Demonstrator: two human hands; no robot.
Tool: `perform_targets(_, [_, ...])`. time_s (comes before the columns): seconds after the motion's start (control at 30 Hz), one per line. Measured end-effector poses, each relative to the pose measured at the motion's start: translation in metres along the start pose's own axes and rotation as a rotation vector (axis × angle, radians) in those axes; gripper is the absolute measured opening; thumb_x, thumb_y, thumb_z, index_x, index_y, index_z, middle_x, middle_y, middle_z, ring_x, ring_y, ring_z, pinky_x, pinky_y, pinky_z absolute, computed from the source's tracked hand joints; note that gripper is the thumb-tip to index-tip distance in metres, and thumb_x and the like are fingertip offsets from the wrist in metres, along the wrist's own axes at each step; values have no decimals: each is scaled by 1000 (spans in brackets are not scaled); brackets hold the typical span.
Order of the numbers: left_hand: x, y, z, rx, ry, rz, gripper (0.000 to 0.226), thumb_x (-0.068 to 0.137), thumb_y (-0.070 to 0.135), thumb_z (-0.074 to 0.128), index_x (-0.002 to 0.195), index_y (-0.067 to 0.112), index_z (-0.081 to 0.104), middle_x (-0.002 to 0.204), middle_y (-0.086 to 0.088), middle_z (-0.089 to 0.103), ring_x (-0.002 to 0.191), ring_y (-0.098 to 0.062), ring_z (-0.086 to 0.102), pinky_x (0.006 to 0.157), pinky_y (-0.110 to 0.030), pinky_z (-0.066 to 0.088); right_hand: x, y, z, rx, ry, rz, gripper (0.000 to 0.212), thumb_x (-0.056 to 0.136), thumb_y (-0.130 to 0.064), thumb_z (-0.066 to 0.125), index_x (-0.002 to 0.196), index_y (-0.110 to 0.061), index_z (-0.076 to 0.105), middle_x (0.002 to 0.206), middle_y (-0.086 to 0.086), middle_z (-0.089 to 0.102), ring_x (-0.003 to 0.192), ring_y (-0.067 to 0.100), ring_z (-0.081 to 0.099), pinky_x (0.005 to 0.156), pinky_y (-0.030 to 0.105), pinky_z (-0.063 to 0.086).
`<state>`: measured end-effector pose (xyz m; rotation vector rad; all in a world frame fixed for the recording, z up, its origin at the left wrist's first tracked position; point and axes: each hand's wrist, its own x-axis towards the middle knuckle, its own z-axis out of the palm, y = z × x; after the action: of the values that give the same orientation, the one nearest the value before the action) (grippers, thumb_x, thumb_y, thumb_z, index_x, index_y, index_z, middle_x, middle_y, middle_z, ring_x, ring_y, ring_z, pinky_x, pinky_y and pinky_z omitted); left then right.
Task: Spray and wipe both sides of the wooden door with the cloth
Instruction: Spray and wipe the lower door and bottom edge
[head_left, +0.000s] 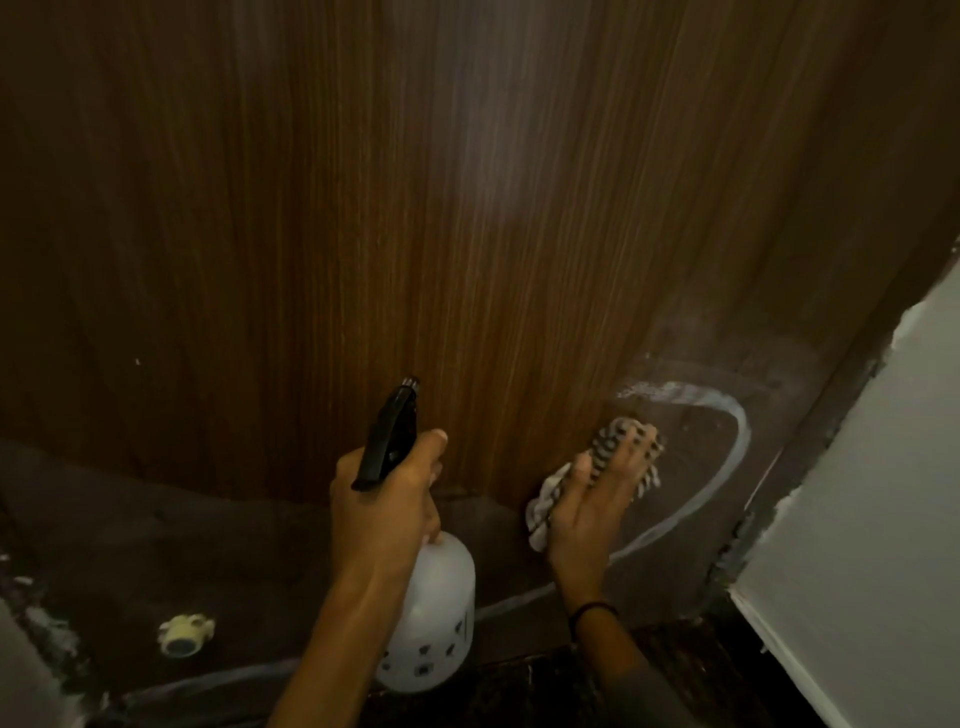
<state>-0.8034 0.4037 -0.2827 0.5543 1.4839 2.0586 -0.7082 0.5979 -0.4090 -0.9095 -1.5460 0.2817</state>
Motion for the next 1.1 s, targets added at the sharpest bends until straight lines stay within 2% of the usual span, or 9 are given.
perform_targets(0.13, [3, -6, 2, -3, 3, 3, 23, 93, 17, 68, 74, 6, 59, 54, -2, 51, 30, -8, 33, 41, -26, 32, 0, -47, 13, 186, 71, 341, 58, 107, -40, 26, 158, -37, -3, 170, 0, -11, 156, 15, -13, 126, 53, 3])
perform_targets(0.37, [4, -22, 13, 14, 25, 3, 32, 91, 20, 71, 60, 16, 63, 51, 0, 56, 39, -11, 43, 48, -27, 36, -30, -83, 8, -39, -464, -411, 79, 104, -31, 54, 160, -39, -1, 169, -7, -17, 155, 24, -18, 116, 41, -8])
perform_targets(0.47, [1, -26, 20, -11, -5, -12, 30, 92, 21, 72, 63, 16, 65, 49, 2, 58, 40, -12, 45, 48, -28, 37, -16, -55, -6, -158, -482, -559, 95, 97, -13, 68, 161, -38, 2, 170, -8, -9, 156, 21, -11, 117, 33, -2])
perform_targets(0.6, [-3, -24, 21, -15, -38, -39, 28, 92, 19, 73, 65, 12, 65, 50, -12, 57, 44, -16, 47, 52, -31, 39, -14, -30, -26, -133, -495, -404, 90, 99, -3, 59, 162, -35, 3, 170, -7, -8, 157, 21, -6, 123, 30, 6])
perform_targets(0.7, [-4, -21, 22, -23, -56, -68, 30, 92, 18, 71, 66, 7, 61, 60, -19, 59, 42, -16, 44, 48, -31, 40, -8, -22, -43, -65, -328, -141, 70, 103, -2, 44, 161, -26, 14, 170, -8, 3, 157, 15, 4, 125, 21, 12])
perform_targets(0.8, [-7, -18, 23, 19, -98, -63, 28, 93, 18, 70, 68, 8, 61, 63, -13, 61, 40, -12, 45, 43, -29, 42, -4, -29, -44, -35, -233, 72, 61, 106, -7, 44, 158, -26, 18, 168, -2, 17, 155, 11, 15, 126, 34, 17])
perform_targets(0.9, [-11, -17, 27, 74, -133, -56, 28, 93, 18, 69, 69, 6, 62, 66, -15, 63, 43, -15, 47, 44, -28, 43, 0, -42, -51, 5, -297, 140, 59, 107, -14, 45, 158, -29, 19, 167, -6, 18, 154, 11, 15, 125, 31, 17])
perform_targets(1.03, [-13, -21, 39, 188, -211, -60, 28, 92, 21, 69, 69, 8, 63, 60, -8, 58, 43, -15, 46, 45, -27, 43, 14, -41, -76, 41, -467, 153, 59, 108, -21, 46, 161, -27, 19, 166, -16, 11, 151, 0, 11, 115, 6, 12])
perform_targets(1.1, [-15, -23, 46, 243, -295, -78, 30, 94, 22, 69, 67, 11, 60, 47, 1, 52, 36, -11, 43, 44, -24, 40, 15, -34, -84, 72, -502, 141, 60, 108, -23, 46, 161, -28, 19, 166, -17, 9, 151, -2, 10, 118, 10, 13])
